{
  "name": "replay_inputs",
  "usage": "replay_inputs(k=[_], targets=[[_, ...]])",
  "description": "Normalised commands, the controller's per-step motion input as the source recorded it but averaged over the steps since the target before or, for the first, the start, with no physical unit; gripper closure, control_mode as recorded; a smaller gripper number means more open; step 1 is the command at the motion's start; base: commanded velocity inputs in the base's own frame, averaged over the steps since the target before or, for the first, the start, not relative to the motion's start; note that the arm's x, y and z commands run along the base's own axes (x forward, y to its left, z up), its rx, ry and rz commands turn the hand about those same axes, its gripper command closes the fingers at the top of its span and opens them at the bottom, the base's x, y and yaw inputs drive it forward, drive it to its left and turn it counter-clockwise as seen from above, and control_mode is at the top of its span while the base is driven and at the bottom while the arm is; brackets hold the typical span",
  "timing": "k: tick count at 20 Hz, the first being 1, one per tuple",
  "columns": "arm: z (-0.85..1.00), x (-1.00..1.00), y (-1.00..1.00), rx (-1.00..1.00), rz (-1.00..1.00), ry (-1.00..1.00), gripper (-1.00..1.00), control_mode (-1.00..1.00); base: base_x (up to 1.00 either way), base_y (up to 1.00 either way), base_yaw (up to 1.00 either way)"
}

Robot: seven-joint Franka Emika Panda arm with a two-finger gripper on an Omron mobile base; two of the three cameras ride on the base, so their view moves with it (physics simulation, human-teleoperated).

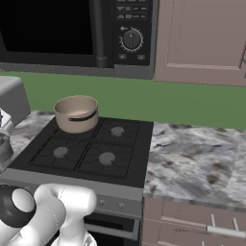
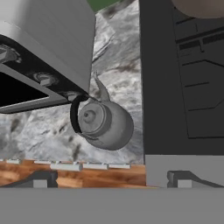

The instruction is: Pick the kettle from the counter and place it on a stove burner. Then turn the burner on.

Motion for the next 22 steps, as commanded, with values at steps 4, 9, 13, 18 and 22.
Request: replay_inputs(k=[4, 9, 13, 18, 22], targets=[[0.0, 0.0, 0.11, 0.0, 0.0, 0.0, -1.0, -1.0, 0.0, 0.0, 0.0], [0.0, 0.0, 0.48, 0.0, 0.0, 0.0, -1.0, -1.0, 0.0, 0.0, 0.0], [-0.05, 0.07, 0.66, -0.02, 0.0, 0.0, -1.0, -1.0, 0.0, 0.0, 0.0], [-0.04, 0.14, 0.5, -0.09, 0.0, 0.03, -1.0, -1.0, 0.0, 0.0, 0.0], [-0.13, 0.03, 0.08, -0.09, 0.0, 0.01, -1.0, -1.0, 0.0, 0.0, 0.0]])
